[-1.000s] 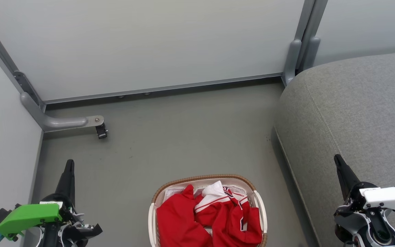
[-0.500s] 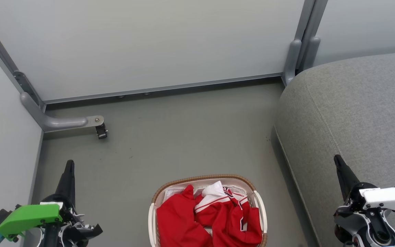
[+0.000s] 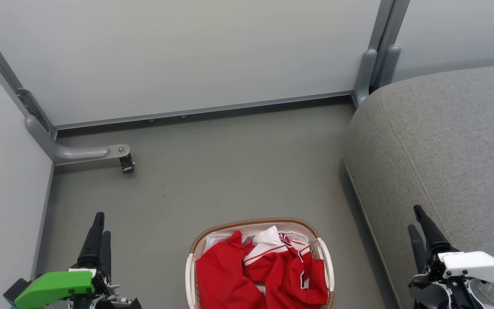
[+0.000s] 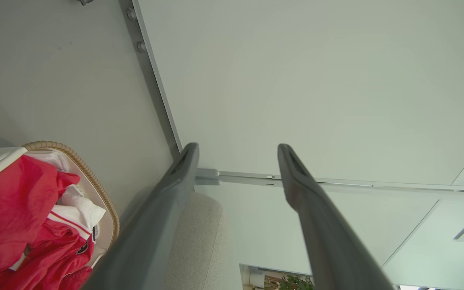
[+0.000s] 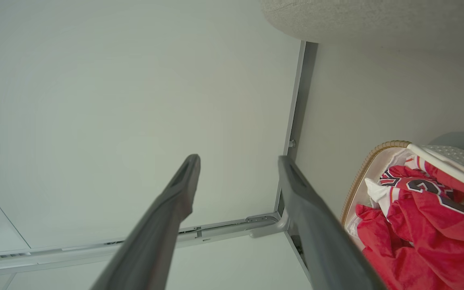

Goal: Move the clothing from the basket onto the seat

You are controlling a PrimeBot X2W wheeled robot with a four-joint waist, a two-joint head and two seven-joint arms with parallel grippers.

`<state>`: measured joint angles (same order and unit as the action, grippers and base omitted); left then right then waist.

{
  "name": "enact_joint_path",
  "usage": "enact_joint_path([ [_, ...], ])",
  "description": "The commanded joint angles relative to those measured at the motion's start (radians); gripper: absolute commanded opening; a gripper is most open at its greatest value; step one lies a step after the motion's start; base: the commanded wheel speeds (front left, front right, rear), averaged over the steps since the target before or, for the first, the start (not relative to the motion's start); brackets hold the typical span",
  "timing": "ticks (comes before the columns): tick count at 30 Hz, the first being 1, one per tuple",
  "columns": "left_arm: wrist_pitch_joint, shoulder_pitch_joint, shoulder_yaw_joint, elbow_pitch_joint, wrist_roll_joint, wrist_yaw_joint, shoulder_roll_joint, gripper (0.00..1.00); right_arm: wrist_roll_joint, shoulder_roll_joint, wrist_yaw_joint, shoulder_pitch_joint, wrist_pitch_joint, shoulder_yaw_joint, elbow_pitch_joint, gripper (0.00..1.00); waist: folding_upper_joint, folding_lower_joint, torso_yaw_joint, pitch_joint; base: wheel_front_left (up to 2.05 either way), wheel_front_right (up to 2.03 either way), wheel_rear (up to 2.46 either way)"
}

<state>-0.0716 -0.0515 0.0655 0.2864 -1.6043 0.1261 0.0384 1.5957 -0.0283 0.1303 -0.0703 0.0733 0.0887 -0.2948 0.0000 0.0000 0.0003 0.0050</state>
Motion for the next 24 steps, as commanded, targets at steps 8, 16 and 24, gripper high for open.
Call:
enact_joint_path([
  [8, 0.043, 0.0, -0.033, -0.049, 0.086, 0.002, 0.005, 1.0, -0.077, -0.011, 0.0, -0.007, -0.045, 0.002, 0.028, 1.0, 0.0, 0.0, 0.001, 0.002, 0.0, 0.0, 0.0],
  [16, 0.077, -0.003, -0.054, -0.084, 0.233, 0.003, 0.006, 1.0, -0.216, -0.012, 0.0, -0.014, -0.078, 0.016, 0.034, 1.0, 0.0, 0.0, 0.002, 0.006, 0.0, 0.0, 0.0],
  [24, 0.107, 0.001, -0.068, -0.109, 0.394, 0.003, 0.007, 1.0, -0.421, -0.014, 0.0, -0.009, -0.109, 0.019, 0.09, 1.0, 0.0, 0.0, 0.003, 0.009, 0.0, 0.0, 0.0],
])
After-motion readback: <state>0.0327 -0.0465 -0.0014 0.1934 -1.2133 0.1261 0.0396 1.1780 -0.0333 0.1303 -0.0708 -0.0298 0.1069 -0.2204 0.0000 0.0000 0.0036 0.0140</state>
